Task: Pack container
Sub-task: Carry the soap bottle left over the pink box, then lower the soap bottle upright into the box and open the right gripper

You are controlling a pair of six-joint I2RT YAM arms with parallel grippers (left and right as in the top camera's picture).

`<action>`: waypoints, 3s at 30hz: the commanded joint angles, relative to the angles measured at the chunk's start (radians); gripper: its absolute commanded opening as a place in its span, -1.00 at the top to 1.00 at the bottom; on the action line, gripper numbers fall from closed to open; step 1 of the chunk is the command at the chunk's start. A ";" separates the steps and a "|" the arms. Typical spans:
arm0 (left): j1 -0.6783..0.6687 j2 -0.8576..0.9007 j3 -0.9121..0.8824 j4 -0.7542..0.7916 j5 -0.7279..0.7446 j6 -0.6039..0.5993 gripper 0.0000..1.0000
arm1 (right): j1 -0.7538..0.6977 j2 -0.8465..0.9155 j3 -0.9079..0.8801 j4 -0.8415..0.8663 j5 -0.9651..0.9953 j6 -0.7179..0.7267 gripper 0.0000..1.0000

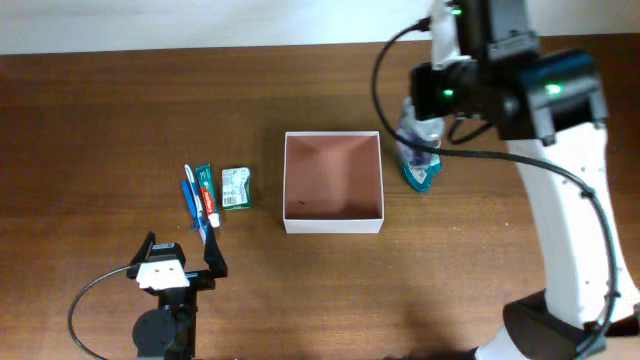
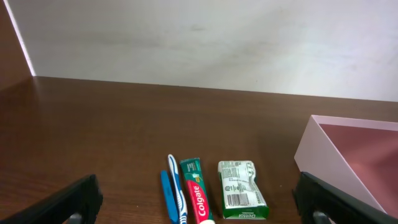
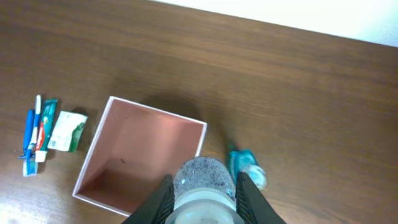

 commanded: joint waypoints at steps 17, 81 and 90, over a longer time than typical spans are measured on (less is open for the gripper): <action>0.005 -0.009 -0.006 0.000 0.011 0.016 -0.99 | 0.137 0.253 0.027 0.112 0.002 0.008 0.49; 0.005 -0.009 -0.006 0.000 0.011 0.016 -0.99 | 0.157 0.383 -0.137 0.140 0.299 0.454 0.50; 0.005 -0.009 -0.006 0.000 0.011 0.016 -0.99 | 0.157 0.394 -0.137 0.159 0.318 0.454 0.50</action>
